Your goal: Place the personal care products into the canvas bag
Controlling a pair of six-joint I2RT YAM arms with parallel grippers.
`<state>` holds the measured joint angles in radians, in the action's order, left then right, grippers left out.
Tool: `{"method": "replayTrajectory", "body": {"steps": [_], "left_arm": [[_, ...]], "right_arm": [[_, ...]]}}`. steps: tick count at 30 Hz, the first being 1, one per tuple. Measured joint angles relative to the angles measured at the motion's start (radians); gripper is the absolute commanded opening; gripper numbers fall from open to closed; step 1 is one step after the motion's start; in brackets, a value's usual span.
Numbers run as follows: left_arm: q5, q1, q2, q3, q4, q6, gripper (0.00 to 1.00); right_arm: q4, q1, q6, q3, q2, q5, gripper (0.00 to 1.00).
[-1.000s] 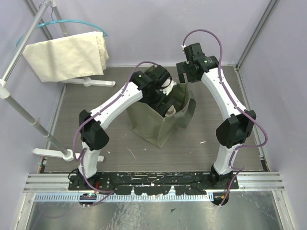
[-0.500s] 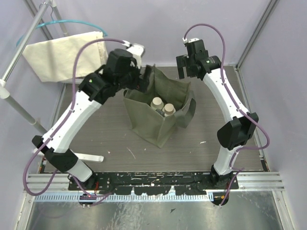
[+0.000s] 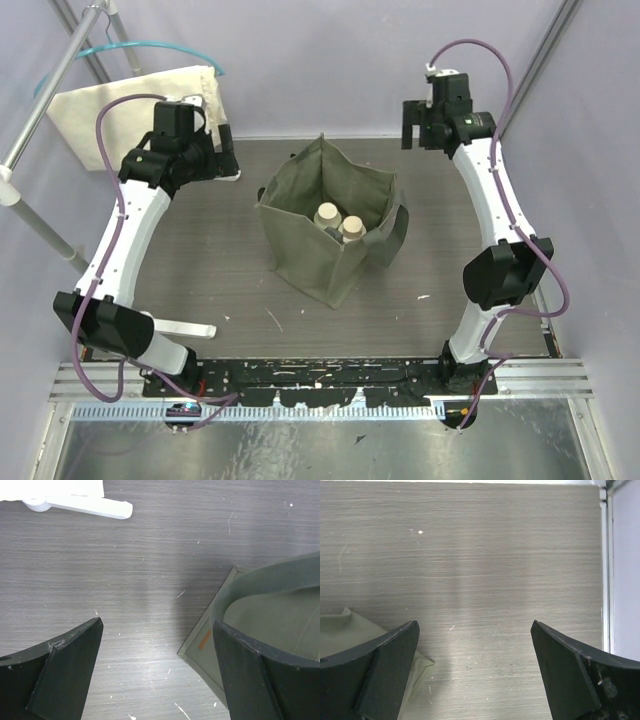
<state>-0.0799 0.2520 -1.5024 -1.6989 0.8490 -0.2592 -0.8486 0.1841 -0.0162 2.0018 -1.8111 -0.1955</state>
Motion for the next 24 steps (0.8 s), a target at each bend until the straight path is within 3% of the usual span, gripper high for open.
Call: {"method": "replayTrajectory", "body": {"steps": [6,24], "left_arm": [[0.025,-0.013,-0.078,-0.040,0.020,-0.027,0.98],[-0.097,-0.013,-0.106,-0.005,0.021,-0.109,0.98]], "right_arm": [[0.008,-0.085,-0.042,-0.082,0.000,0.023,1.00],[-0.006,-0.068,-0.068,-0.119,0.001,0.030,1.00]]}}
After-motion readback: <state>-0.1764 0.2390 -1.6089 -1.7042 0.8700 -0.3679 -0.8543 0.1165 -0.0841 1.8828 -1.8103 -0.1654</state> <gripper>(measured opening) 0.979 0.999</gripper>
